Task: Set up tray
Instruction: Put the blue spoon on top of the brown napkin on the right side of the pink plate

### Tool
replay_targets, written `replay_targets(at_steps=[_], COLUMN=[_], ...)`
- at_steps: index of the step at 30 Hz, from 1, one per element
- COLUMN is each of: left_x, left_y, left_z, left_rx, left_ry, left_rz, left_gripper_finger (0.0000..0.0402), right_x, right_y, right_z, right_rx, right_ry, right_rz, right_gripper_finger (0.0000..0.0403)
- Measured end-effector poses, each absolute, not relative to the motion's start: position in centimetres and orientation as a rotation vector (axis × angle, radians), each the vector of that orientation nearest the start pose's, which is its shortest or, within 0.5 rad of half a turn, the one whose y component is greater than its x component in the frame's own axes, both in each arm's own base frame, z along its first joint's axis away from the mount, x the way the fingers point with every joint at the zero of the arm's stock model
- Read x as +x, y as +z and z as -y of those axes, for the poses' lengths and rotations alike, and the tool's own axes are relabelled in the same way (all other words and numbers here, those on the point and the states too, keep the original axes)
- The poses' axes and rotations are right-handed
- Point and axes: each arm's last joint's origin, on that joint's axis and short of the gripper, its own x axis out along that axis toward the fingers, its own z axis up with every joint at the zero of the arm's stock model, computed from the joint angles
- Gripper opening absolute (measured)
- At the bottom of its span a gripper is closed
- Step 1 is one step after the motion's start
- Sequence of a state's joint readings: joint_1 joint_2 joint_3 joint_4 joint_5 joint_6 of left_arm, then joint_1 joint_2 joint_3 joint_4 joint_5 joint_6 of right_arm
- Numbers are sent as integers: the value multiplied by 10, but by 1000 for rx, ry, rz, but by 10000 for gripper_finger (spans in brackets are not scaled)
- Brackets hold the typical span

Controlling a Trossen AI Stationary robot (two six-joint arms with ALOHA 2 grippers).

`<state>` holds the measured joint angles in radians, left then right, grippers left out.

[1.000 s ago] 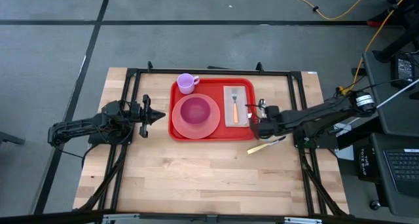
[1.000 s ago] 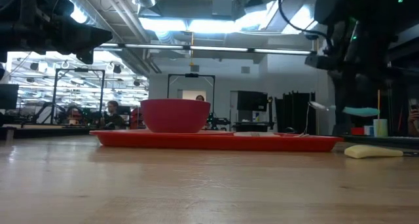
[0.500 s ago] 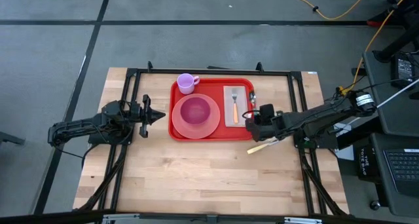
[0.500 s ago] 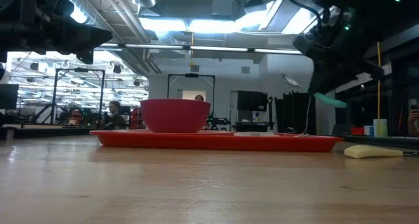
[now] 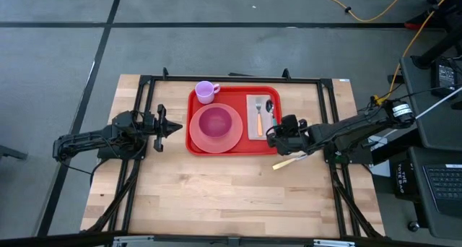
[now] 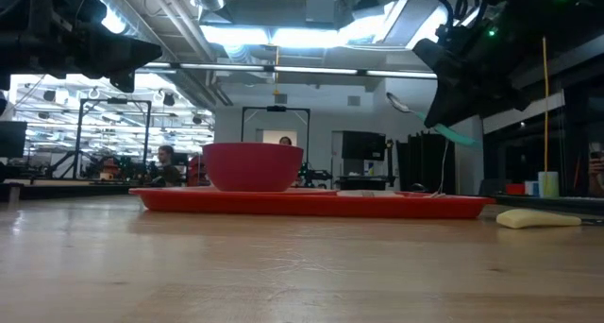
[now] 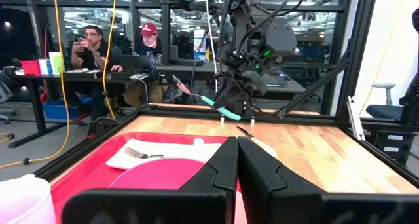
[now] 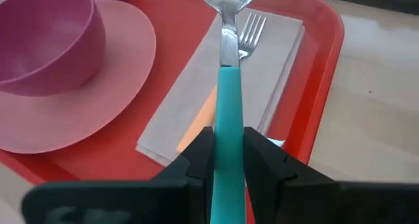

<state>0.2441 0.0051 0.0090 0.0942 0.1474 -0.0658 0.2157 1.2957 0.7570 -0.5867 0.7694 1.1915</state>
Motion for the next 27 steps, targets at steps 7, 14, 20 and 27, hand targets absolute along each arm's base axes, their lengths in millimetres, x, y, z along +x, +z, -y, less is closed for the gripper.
replay_targets(at_steps=[7, 14, 20, 27], left_x=[95, 95, 95, 95], left_y=[175, 175, 175, 175], left_z=[-19, -19, -19, -19], left_rx=[-47, -47, -47, -47], left_ry=[94, 94, 93, 93], left_rz=[99, 99, 99, 100], left_gripper_finger=[4, 4, 4, 4], right_x=[227, 231, 232, 239], right_y=[204, 205, 206, 210], right_z=[-29, -31, -31, -31], right_rx=[528, 551, 576, 649], right_ry=[-970, -919, -916, -877], right_rz=[-553, -553, -539, -475], right_gripper_finger=[63, 63, 63, 63])
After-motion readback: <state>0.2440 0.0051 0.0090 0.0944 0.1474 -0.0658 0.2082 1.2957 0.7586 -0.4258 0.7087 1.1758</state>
